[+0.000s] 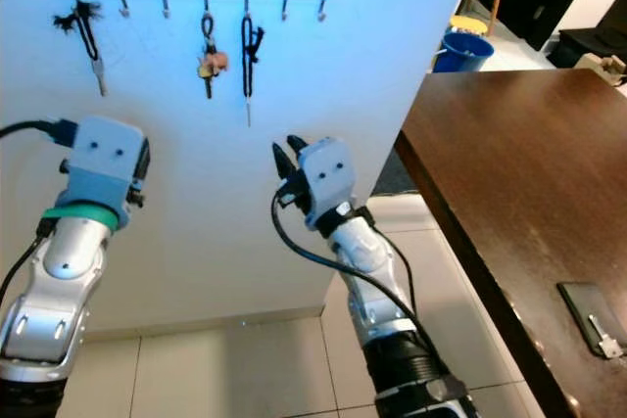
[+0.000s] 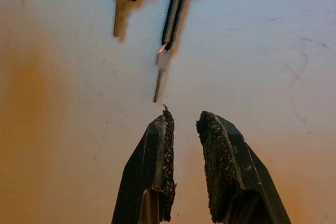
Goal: Hang keys on a hook
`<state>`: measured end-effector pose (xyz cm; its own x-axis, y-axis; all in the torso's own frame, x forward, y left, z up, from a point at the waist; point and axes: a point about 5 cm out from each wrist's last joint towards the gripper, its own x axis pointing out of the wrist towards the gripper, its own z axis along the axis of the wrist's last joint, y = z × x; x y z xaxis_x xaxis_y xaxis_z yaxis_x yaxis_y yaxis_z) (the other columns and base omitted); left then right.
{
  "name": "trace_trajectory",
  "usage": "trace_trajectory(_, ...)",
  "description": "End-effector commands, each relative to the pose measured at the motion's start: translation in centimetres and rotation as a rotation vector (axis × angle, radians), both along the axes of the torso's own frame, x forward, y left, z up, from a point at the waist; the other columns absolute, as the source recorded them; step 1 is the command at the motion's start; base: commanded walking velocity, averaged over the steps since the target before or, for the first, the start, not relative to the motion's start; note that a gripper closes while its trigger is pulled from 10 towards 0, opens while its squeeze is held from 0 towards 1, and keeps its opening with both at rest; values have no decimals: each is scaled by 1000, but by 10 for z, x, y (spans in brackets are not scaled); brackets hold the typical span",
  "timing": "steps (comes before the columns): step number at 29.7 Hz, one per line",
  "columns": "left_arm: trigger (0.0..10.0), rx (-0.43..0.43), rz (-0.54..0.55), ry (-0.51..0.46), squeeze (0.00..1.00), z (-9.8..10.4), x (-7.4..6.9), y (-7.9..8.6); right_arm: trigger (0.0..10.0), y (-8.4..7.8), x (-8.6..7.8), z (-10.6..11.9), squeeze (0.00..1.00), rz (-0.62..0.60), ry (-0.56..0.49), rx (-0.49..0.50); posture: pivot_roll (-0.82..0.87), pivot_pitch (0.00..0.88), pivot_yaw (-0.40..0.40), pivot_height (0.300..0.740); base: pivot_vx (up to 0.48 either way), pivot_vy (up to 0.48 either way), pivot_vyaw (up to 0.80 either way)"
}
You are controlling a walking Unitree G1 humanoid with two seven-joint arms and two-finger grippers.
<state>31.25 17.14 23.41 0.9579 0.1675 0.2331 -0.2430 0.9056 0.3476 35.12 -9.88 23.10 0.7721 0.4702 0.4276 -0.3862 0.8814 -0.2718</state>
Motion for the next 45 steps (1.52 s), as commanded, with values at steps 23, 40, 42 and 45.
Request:
trace_trajectory(23, 10000, 62, -10, -50, 0, -21, -22, 4, 10000, -19, -9, -63, 0, -25, 294, -70, 99, 71, -7, 740, 0, 0, 0)
trace_trajectory(40, 10000, 325, -127, 6, 0, -19, 3, -3, 10000, -5, -14, -28, 0, -43, 32, 19, 128, 66, 52, 740, 0, 0, 0)
trace_trajectory(42, 10000, 357, -221, 29, 0, -20, 8, -8, 10000, -3, -13, -27, 0, -45, 33, 23, 117, 67, 53, 740, 0, 0, 0)
trace_trajectory(45, 10000, 336, -239, 28, 0, -20, 7, -9, 10000, -4, -14, -27, 0, -46, 29, 27, 107, 73, 57, 740, 0, 0, 0)
